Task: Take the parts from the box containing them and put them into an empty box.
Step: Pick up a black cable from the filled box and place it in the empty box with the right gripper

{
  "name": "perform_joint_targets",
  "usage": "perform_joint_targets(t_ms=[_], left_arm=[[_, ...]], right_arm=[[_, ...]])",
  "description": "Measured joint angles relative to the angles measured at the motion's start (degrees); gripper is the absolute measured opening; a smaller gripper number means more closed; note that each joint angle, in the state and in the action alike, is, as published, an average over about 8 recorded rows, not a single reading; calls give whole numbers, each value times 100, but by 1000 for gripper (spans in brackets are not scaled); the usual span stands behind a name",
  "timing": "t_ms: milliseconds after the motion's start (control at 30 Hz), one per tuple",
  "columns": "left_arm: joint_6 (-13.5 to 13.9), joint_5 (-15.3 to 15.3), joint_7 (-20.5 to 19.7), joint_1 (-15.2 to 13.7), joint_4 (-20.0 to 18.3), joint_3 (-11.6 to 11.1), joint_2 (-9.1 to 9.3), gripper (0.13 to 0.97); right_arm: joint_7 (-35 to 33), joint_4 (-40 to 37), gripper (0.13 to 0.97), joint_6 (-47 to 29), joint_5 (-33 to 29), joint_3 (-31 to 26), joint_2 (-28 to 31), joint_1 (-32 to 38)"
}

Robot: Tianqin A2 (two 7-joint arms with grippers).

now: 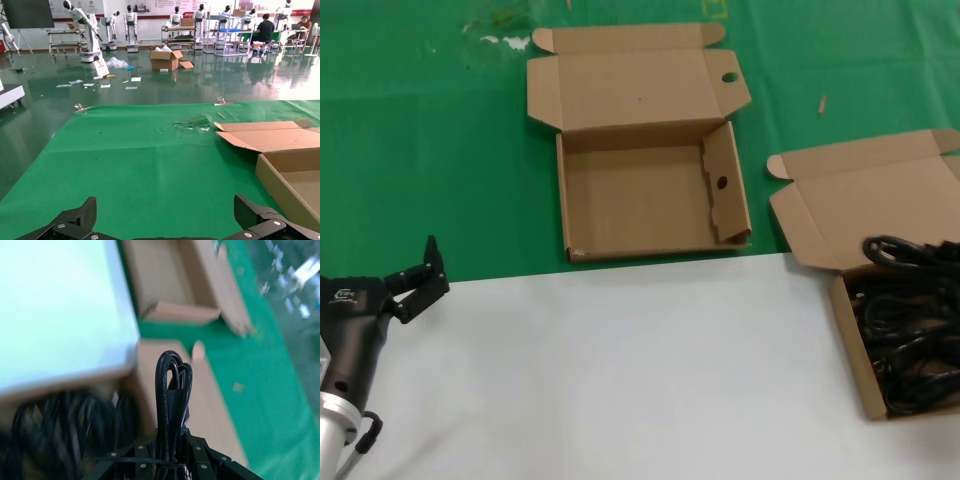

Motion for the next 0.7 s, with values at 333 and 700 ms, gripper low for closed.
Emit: perform_joint_targets(t_ms=[333,700], left_arm=[[0,0,0,0,0,0,0,966],[0,0,0,0,0,0,0,966]], right_arm=[[280,851,222,-128,-1141,-558,-957,927],[-541,213,219,-341,-2250,-1882,-2801,2667]])
